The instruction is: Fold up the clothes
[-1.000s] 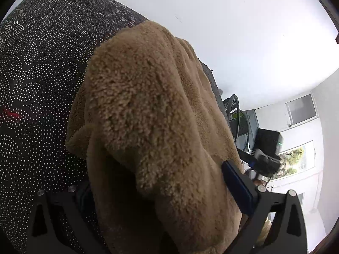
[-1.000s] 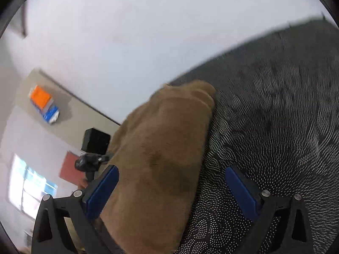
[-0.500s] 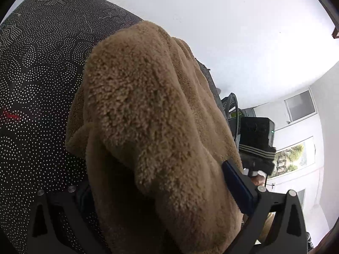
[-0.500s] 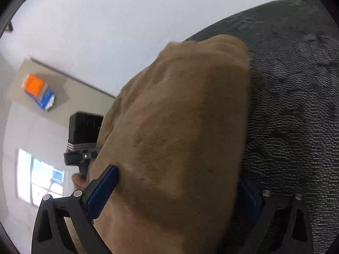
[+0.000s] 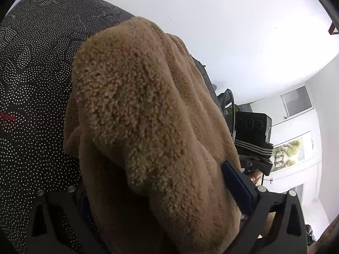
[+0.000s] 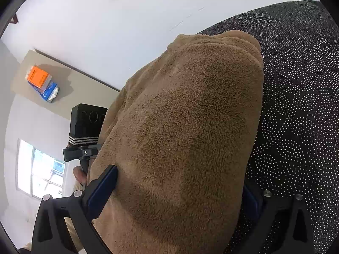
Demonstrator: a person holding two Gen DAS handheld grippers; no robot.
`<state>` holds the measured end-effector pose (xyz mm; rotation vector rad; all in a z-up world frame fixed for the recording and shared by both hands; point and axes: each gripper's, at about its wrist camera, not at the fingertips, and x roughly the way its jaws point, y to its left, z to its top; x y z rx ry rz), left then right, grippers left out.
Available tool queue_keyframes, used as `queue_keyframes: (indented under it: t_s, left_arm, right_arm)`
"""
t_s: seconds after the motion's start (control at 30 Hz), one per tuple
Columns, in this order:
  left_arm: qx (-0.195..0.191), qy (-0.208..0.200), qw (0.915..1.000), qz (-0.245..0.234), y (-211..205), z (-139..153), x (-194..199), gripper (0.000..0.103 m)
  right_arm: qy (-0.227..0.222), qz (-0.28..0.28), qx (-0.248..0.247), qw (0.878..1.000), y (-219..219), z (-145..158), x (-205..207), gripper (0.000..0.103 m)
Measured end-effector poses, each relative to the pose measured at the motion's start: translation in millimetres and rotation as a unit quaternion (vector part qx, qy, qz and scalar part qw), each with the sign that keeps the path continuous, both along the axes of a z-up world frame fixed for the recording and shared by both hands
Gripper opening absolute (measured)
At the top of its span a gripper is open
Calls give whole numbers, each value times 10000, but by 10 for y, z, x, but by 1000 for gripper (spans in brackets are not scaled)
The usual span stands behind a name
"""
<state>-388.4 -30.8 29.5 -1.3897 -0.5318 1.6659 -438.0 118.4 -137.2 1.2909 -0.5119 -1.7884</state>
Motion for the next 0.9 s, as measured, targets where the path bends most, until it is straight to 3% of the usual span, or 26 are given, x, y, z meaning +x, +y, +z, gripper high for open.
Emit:
queue_keyframes:
  t_s: [0.3, 0.47, 0.63, 0.73, 0.77, 0.9]
  left_arm:
    - [-123, 122, 9997, 147, 67, 42, 105, 103]
    - [-139, 131, 9997, 164, 85, 64, 164, 103]
    - [-219, 130, 9990, 362, 108, 98, 245, 102]
    - [-258, 65, 9982, 539, 96, 120, 289, 94]
    - [-215, 16, 9980, 591, 84, 136, 305, 86]
    - [-182, 125, 9978, 631, 135, 322, 440, 75]
  right_arm:
    - [300, -94, 182, 9993, -192, -10, 144, 103]
    - [792, -304, 446, 9954, -360, 34, 306, 90]
    - [868, -457, 233, 9949, -465, 39, 352, 75]
    - [949, -546, 73, 9940, -423, 97, 347, 64]
    - [975, -569, 27, 9936, -412, 121, 348, 62]
    - [1114, -635, -9, 9917, -424, 251, 431, 59]
